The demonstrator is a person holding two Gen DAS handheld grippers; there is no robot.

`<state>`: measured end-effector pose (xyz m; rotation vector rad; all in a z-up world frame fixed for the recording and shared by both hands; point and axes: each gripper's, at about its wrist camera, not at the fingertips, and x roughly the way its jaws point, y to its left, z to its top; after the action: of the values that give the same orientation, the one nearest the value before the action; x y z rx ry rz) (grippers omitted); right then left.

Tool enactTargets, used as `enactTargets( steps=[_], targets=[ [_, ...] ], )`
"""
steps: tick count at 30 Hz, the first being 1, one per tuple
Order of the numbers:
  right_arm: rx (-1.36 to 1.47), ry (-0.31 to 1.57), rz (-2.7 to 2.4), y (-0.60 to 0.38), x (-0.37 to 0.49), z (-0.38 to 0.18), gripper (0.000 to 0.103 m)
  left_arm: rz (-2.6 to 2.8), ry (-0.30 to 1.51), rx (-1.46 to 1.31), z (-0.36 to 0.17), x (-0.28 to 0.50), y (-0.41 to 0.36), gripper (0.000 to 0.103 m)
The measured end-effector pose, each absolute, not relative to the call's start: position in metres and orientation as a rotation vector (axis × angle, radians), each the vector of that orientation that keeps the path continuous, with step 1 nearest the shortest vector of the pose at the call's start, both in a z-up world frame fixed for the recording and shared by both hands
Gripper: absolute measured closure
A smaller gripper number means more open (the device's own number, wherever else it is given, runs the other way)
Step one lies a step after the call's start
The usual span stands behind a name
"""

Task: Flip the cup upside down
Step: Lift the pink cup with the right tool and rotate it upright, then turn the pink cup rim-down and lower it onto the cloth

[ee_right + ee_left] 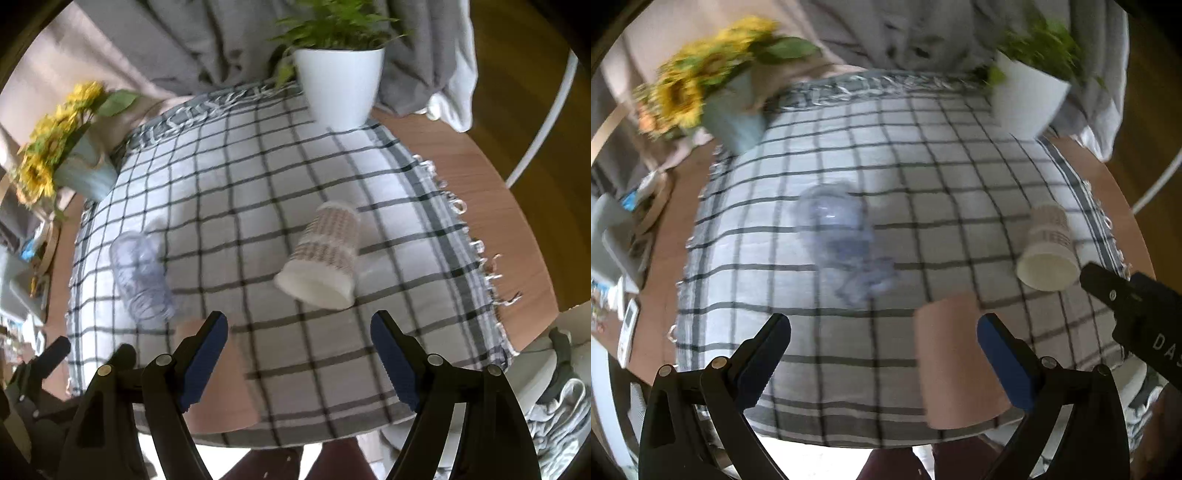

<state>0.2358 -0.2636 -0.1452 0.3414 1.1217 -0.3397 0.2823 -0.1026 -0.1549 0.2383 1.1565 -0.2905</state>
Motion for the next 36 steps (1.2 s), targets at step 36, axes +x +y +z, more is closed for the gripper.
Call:
enactTargets(
  steps=[36],
  targets=[
    [0.387,1.174,-0.268,-0.326,0.249,-0.182,0.023,-0.244,1.422,0.090,-0.213,0.315,-0.143,0.041]
  ],
)
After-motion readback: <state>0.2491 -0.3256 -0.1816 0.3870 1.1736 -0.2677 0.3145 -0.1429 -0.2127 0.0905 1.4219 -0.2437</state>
